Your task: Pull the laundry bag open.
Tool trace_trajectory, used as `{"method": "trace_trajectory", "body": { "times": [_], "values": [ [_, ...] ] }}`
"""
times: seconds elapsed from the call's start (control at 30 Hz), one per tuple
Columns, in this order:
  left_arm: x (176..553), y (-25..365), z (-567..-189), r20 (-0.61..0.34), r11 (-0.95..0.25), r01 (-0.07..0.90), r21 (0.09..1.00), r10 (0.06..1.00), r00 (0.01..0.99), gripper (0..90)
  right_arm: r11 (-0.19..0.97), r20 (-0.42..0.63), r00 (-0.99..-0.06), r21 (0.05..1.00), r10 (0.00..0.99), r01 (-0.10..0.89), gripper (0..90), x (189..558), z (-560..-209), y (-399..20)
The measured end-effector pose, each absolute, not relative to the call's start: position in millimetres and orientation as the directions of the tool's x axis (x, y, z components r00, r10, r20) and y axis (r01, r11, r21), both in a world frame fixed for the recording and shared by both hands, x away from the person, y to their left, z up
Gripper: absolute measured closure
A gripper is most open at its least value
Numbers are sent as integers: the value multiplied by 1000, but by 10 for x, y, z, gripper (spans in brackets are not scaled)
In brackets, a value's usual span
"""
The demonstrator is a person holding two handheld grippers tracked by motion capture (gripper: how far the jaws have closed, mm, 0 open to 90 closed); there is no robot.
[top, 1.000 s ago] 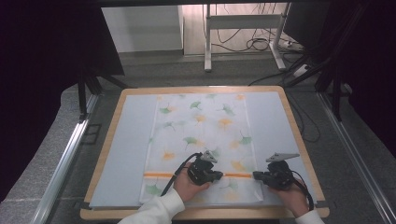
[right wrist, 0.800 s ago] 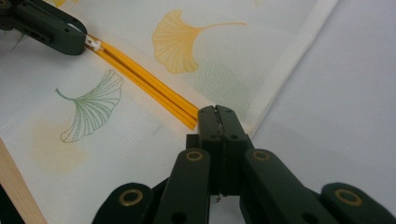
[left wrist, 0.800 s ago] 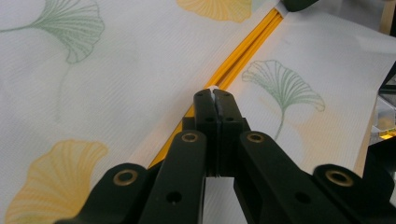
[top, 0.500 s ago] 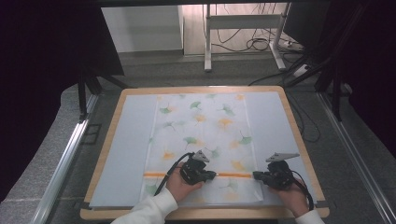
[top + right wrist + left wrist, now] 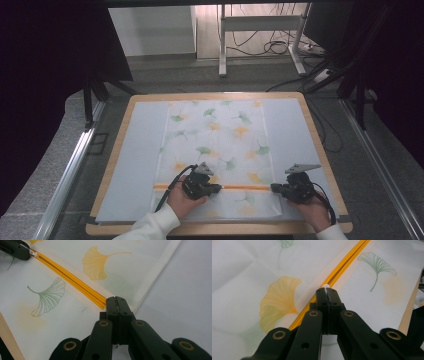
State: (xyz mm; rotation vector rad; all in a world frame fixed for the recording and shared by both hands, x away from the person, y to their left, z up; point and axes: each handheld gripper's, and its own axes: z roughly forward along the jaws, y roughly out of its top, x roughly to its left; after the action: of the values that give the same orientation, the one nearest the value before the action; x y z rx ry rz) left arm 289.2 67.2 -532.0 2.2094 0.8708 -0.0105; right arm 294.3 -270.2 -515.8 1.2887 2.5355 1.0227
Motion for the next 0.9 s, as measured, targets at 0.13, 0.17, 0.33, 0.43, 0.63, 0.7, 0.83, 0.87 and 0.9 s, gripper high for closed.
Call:
{"method": "trace_trajectory", "body": {
  "times": [0.13,0.17,0.33,0.43,0.63,0.7,0.83,0.87,0.9],
  "values": [
    [2868,757,-5323,-257,-487,591,644,589,766,900,412,185,-633,617,752,670,899,2941,-5158,-2700],
    [2863,776,-5322,-255,-487,591,643,592,765,900,413,183,-633,617,752,670,899,2942,-5157,-2701],
    [2840,876,-5324,-254,-478,598,643,603,756,900,414,185,-633,615,752,671,899,2945,-5156,-2699],
    [2823,952,-5326,-254,-472,604,642,612,749,900,414,186,-633,614,751,672,898,2947,-5155,-2700],
    [2794,1108,-5329,-254,-466,616,635,627,736,900,413,190,-632,611,752,675,898,2949,-5154,-2700],
    [2782,1173,-5333,-259,-453,625,636,637,726,900,414,189,-633,612,751,674,899,2951,-5154,-2702],
    [2761,1345,-5342,-267,-430,645,631,660,702,900,413,190,-632,611,752,675,898,2953,-5155,-2702],
    [2755,1385,-5344,-269,-426,649,631,664,697,900,413,191,-633,612,750,674,899,2952,-5155,-2704],
    [2751,1424,-5346,-267,-427,649,629,666,697,900,411,192,-632,614,751,674,898,2950,-5157,-2705]
  ]
}}
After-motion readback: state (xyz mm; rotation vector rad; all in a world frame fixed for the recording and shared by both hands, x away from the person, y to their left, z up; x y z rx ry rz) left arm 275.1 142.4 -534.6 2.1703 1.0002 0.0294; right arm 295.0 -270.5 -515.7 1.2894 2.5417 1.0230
